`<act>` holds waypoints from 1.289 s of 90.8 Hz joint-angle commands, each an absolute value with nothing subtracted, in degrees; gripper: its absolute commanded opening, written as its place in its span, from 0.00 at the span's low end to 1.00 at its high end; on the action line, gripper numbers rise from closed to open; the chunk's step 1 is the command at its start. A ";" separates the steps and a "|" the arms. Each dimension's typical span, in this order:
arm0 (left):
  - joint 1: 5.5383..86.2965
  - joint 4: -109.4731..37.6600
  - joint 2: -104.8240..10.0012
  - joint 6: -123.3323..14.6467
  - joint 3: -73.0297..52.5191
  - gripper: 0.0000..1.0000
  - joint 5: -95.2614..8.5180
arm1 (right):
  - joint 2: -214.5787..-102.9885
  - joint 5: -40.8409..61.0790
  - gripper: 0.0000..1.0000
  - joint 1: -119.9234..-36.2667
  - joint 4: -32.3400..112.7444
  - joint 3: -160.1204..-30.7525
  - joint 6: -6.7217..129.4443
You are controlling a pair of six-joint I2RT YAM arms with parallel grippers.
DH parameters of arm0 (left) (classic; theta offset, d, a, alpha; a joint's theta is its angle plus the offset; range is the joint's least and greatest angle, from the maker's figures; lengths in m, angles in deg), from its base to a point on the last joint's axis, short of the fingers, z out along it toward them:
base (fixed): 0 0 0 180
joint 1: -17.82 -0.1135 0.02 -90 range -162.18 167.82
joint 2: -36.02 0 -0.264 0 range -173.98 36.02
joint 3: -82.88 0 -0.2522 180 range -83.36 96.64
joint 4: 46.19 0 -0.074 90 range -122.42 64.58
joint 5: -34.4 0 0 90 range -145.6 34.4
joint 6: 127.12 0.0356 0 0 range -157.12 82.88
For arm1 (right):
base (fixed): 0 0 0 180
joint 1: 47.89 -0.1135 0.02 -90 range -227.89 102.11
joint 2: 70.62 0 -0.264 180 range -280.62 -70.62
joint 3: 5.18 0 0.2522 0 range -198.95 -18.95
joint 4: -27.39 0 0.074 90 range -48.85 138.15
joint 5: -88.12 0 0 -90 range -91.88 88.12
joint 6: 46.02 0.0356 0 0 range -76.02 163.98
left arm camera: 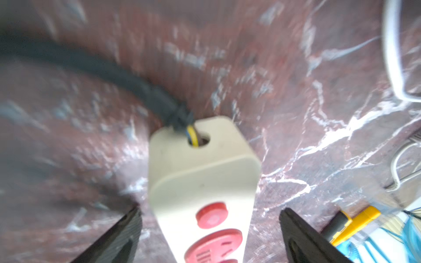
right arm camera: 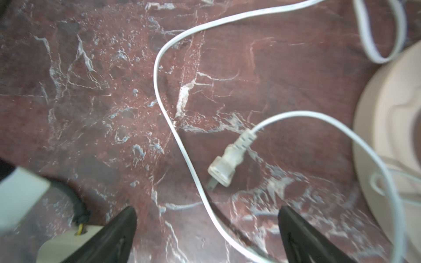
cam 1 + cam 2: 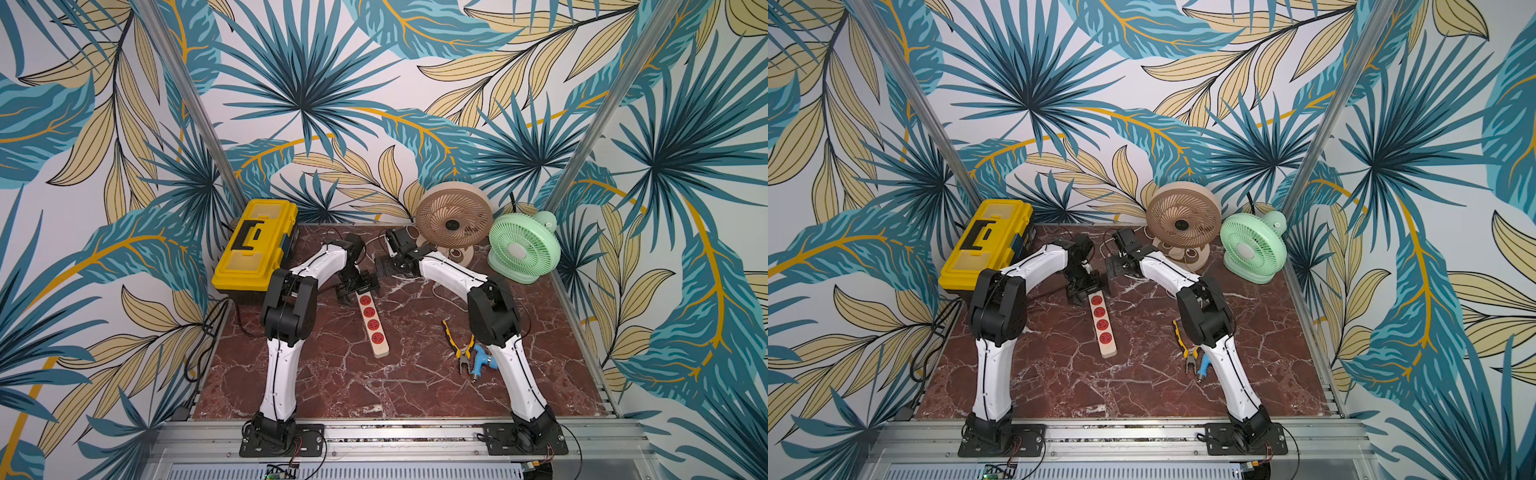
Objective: Unplug the desk fan from the power strip
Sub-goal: Place the plug at the center of the board, then reset both arms
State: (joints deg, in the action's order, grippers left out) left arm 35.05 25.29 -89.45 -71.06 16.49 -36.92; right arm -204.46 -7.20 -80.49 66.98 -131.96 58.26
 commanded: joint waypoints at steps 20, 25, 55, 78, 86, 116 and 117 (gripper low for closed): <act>34.78 14.55 -76.87 -64.58 11.58 1.00 -44.53 | -173.83 -11.59 1.00 -81.03 49.38 -102.64 49.98; 34.78 12.05 -72.35 -63.44 9.22 1.00 -47.43 | -168.07 -13.85 0.99 -81.03 45.44 -96.48 47.77; 34.37 -11.32 -47.93 -57.37 -13.01 1.00 -72.98 | -142.83 -28.12 0.99 -78.36 23.20 -62.67 36.43; 29.64 -25.42 -39.64 -53.42 -28.01 1.00 -82.26 | -131.55 -30.25 1.00 -64.97 8.85 -42.20 35.53; 27.56 -34.89 -36.86 -49.08 -35.34 1.00 -78.86 | -131.41 -25.76 1.00 -59.52 6.95 -38.71 38.34; 24.52 -62.04 -37.69 -36.12 -53.98 1.00 -66.06 | -144.68 -12.92 0.99 -53.98 -7.16 -36.42 40.59; 24.42 -62.35 -37.70 -35.96 -54.08 1.00 -65.88 | -144.87 -13.03 0.99 -53.92 -7.48 -36.43 40.61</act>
